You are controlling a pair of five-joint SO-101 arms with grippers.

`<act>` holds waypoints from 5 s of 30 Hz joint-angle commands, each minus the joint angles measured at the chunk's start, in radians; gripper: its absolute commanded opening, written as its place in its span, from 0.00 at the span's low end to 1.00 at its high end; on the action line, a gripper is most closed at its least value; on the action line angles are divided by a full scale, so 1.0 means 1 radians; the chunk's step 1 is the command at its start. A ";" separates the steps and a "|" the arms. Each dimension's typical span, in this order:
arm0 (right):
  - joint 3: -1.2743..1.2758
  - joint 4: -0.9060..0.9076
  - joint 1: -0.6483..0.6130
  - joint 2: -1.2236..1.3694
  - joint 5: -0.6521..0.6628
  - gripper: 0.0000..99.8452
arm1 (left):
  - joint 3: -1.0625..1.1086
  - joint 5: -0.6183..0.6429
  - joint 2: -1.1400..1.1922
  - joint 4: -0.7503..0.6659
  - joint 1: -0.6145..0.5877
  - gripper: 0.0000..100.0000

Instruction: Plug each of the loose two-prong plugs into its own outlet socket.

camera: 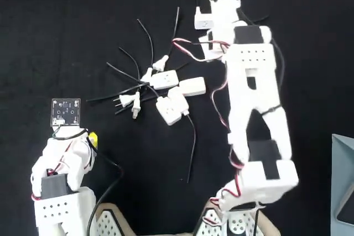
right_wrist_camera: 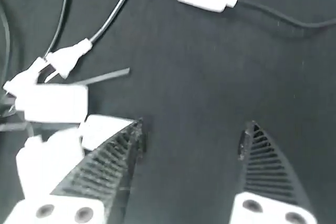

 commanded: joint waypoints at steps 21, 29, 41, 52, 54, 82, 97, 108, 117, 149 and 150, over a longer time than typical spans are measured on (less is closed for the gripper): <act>0.438 0.440 -0.123 -0.487 -0.068 0.28 | 0.001 0.002 -0.008 -0.023 -0.005 0.19; 0.731 0.091 -0.313 -0.642 -0.270 0.28 | -0.002 0.003 -0.008 -0.023 -0.012 0.19; 0.707 -0.313 -0.572 -0.374 -0.626 0.28 | -0.022 0.011 -0.008 -0.023 -0.122 0.19; 0.417 -0.311 -0.591 -0.018 -0.750 0.28 | -0.022 0.011 -0.008 -0.023 -0.122 0.19; 0.392 -0.311 -0.612 0.008 -0.767 0.28 | -0.022 0.011 -0.008 -0.023 -0.120 0.19; 0.381 -0.440 -0.585 0.150 -0.770 0.08 | -0.018 0.011 -0.008 -0.023 -0.120 0.19; 0.315 -0.331 -0.580 0.232 -0.770 0.12 | -0.016 0.009 -0.008 -0.023 -0.120 0.19; 0.229 -0.235 -0.580 0.311 -0.766 0.10 | -0.016 0.009 -0.008 -0.023 -0.119 0.19; 0.220 -0.031 -0.586 0.076 -0.671 0.01 | -0.015 0.006 -0.008 -0.023 -0.119 0.19; 1.024 -0.055 -0.752 -0.865 -0.402 0.01 | -0.016 0.009 -0.008 -0.023 -0.058 0.19; 1.058 -0.086 -0.744 -0.848 -0.397 0.01 | -0.016 0.009 -0.008 -0.023 -0.058 0.19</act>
